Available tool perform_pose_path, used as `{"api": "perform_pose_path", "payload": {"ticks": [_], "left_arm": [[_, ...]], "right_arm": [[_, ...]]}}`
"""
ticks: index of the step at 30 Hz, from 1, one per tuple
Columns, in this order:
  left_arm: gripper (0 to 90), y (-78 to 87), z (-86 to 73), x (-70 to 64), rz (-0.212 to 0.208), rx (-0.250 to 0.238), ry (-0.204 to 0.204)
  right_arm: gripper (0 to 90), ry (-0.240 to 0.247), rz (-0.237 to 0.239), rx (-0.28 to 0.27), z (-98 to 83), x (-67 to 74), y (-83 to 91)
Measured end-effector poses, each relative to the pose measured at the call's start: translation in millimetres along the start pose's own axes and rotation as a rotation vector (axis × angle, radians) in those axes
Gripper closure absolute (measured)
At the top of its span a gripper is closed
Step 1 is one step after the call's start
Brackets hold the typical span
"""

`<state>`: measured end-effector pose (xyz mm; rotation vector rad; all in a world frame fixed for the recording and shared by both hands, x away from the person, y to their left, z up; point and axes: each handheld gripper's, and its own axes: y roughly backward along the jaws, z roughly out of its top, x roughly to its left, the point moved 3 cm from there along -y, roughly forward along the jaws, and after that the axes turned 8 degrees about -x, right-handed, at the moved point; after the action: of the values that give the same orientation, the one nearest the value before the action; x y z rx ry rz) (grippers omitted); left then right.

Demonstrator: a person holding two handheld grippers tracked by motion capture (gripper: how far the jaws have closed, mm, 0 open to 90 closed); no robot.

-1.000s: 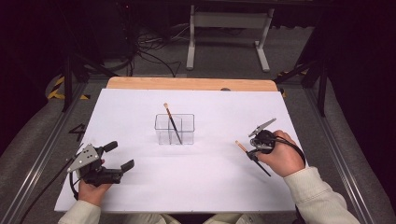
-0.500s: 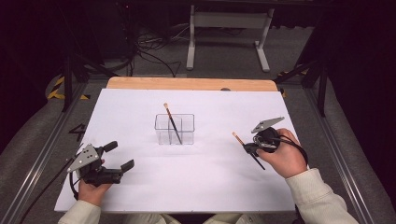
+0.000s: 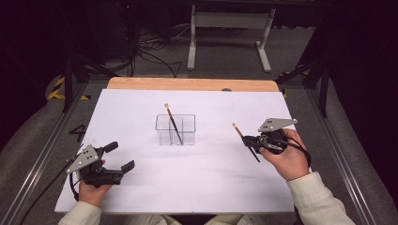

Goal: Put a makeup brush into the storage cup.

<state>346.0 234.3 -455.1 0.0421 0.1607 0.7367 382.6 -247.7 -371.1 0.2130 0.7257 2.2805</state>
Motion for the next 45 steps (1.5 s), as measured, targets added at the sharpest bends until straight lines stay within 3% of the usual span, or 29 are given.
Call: {"api": "perform_pose_path", "payload": {"ticks": [8, 19, 28, 45], "left_arm": [[0.5, -0.1, -0.1, 0.0, 0.002, 0.004, -0.006], [0.4, 0.3, 0.2, 0.0, -0.009, 0.002, 0.005], [0.3, 0.2, 0.2, 0.2, -0.001, -0.002, -0.003], [0.2, -0.5, 0.0, -0.3, -0.001, -0.006, -0.007]], "right_arm": [[83.6, 0.027, -0.014, -0.124, 5.8, 2.1, 6.3], [83.7, 0.039, -0.019, -0.225, 11.1, 4.4, 10.1], [83.6, 0.027, -0.021, -0.342, 13.1, 5.0, 12.8], [83.6, 0.009, -0.031, -0.502, 12.0, 7.5, 12.6]]}}
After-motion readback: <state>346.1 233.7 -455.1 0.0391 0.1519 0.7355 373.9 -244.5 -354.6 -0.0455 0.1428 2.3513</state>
